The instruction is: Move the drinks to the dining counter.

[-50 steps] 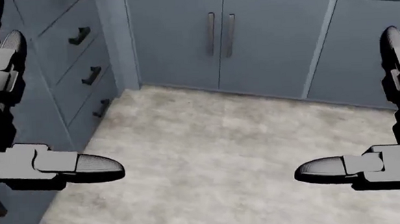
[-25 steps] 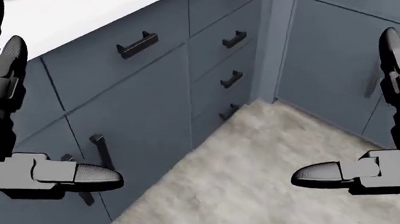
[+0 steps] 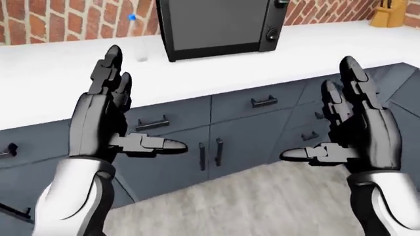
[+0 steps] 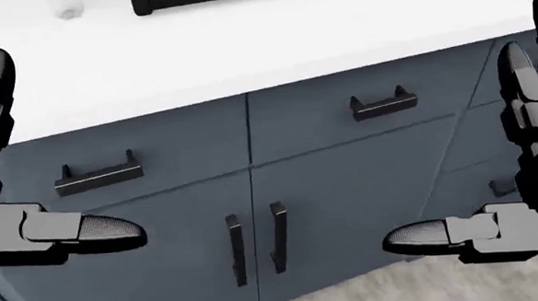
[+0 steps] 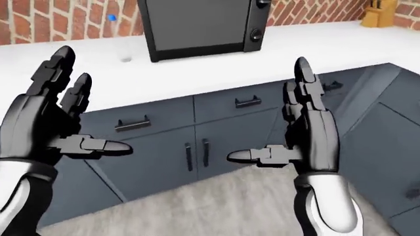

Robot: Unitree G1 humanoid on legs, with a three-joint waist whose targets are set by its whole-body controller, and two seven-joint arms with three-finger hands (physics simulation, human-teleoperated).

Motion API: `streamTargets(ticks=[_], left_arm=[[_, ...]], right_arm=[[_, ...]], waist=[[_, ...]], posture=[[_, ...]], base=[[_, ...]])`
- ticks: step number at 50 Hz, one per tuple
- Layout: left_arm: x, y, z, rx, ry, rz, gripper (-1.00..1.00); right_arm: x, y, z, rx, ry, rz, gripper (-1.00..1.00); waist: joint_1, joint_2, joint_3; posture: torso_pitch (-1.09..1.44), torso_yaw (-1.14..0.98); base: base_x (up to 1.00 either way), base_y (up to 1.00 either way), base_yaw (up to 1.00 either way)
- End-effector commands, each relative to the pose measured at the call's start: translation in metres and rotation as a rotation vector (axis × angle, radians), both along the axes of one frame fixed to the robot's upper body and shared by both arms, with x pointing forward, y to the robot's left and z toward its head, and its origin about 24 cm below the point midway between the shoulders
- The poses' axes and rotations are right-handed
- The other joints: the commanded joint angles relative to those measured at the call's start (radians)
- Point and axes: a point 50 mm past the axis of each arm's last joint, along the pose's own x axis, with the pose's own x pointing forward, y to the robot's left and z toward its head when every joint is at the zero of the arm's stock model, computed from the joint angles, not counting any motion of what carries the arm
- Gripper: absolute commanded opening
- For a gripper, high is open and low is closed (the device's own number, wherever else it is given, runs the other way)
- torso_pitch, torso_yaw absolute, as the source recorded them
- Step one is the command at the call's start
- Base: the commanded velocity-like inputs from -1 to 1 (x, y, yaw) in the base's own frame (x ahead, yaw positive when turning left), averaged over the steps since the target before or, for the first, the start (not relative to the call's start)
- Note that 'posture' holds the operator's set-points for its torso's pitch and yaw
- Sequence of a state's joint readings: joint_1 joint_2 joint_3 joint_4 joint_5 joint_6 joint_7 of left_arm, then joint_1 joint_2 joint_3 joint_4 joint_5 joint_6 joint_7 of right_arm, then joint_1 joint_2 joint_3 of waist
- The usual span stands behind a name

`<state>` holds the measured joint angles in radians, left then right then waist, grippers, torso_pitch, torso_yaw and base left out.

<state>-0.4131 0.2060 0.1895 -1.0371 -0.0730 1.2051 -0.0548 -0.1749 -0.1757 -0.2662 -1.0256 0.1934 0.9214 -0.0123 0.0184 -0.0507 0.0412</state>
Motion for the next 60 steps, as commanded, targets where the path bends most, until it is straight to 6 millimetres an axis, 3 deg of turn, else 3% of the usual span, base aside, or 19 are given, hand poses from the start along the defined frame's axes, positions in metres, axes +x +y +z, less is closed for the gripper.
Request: streamTargets(ticks=[1,4,6,7,8,10,17,20,23,24,27,35,41,45,46,48,52,55,60], left_arm=[[-0.002,0.002,0.009,0.003,-0.054,0.005,1.00],[-0.002,0.004,0.013,0.003,-0.061,0.010,1.00],[-0.002,0.004,0.015,0.005,-0.065,0.010,1.00],[-0.002,0.004,0.016,0.007,-0.066,0.010,1.00],[-0.003,0.003,0.017,0.008,-0.067,0.009,1.00],[-0.003,0.003,0.017,0.010,-0.067,0.008,1.00],[-0.002,0.006,0.030,0.031,-0.078,0.021,1.00],[-0.002,0.007,0.033,0.036,-0.080,0.024,1.00],[-0.003,0.009,0.041,0.047,-0.093,0.028,1.00],[-0.003,0.010,0.041,0.048,-0.095,0.029,1.00],[-0.005,0.013,0.045,0.051,-0.101,0.036,1.00],[-0.011,0.020,0.052,0.051,-0.112,0.048,1.00],[-0.014,0.020,0.054,0.051,-0.115,0.050,1.00],[-0.013,0.019,0.051,0.052,-0.110,0.047,1.00],[-0.013,0.018,0.050,0.052,-0.109,0.046,1.00],[-0.012,0.016,0.049,0.054,-0.106,0.042,1.00],[-0.010,0.012,0.044,0.055,-0.098,0.035,1.00],[-0.010,0.012,0.043,0.057,-0.096,0.032,1.00],[-0.007,0.007,0.041,0.063,-0.092,0.023,1.00]], right_arm=[[-0.003,0.003,0.010,-0.007,-0.065,0.016,1.00],[-0.003,0.002,0.013,-0.008,-0.073,0.015,1.00],[-0.003,0.002,0.016,-0.009,-0.078,0.015,1.00],[-0.004,0.002,0.016,-0.009,-0.079,0.015,1.00],[-0.004,0.001,0.017,-0.009,-0.081,0.015,1.00],[-0.005,0.001,0.018,-0.008,-0.083,0.010,1.00],[-0.007,-0.005,0.017,-0.013,-0.081,-0.043,1.00],[-0.009,-0.007,0.018,0.002,-0.084,-0.045,1.00],[-0.012,-0.009,0.016,0.027,-0.085,-0.044,1.00],[-0.012,-0.009,0.017,0.018,-0.088,-0.048,1.00],[-0.013,-0.008,0.019,-0.005,-0.103,-0.048,1.00],[-0.018,-0.008,0.029,0.002,-0.130,-0.051,1.00],[-0.019,-0.008,0.031,0.011,-0.136,-0.051,1.00],[-0.019,-0.010,0.030,0.020,-0.136,-0.057,1.00],[-0.020,-0.011,0.030,0.026,-0.137,-0.063,1.00],[-0.020,-0.014,0.030,0.039,-0.139,-0.071,1.00],[-0.021,-0.017,0.028,0.053,-0.139,-0.082,1.00],[-0.021,-0.018,0.027,0.059,-0.138,-0.090,1.00],[-0.021,-0.021,0.025,0.073,-0.134,-0.101,1.00]], waist=[[0.000,-0.006,-0.008],[-0.001,0.031,-0.020],[0.010,0.102,-0.067],[0.015,0.076,-0.003],[0.016,0.081,0.006],[0.041,0.058,-0.017],[0.006,0.048,0.011],[0.002,-0.012,-0.011],[-0.013,0.029,-0.025],[-0.016,0.024,0.004],[-0.022,0.013,0.007],[-0.019,-0.018,-0.021],[-0.031,0.028,-0.023],[-0.037,0.176,-0.009],[-0.032,0.116,0.003],[-0.025,0.119,-0.007],[-0.022,0.086,0.035],[-0.028,0.080,-0.004],[-0.010,0.067,-0.001]], posture=[[0.00,0.00],[0.00,0.00],[0.00,0.00],[0.00,0.00],[0.00,0.00],[0.00,0.00],[0.00,0.00],[0.00,0.00],[0.00,0.00],[0.00,0.00],[0.00,0.00],[0.00,0.00],[0.00,0.00],[0.00,0.00],[0.00,0.00],[0.00,0.00],[0.00,0.00],[0.00,0.00],[0.00,0.00]], base=[[0.32,0.00,1.00],[0.33,0.00,1.00],[0.32,0.00,1.00],[0.33,0.00,1.00],[0.33,0.00,1.00],[0.32,0.00,1.00],[0.03,0.00,0.03],[0.00,0.00,0.00],[0.00,-0.08,0.00],[0.00,0.00,0.00],[0.00,0.01,0.00],[0.04,0.56,0.00],[0.01,0.71,0.00],[0.08,0.28,0.00],[0.09,0.19,0.00],[0.31,0.09,0.00],[0.50,0.04,0.00],[0.00,0.00,0.00],[0.05,0.00,0.00]])
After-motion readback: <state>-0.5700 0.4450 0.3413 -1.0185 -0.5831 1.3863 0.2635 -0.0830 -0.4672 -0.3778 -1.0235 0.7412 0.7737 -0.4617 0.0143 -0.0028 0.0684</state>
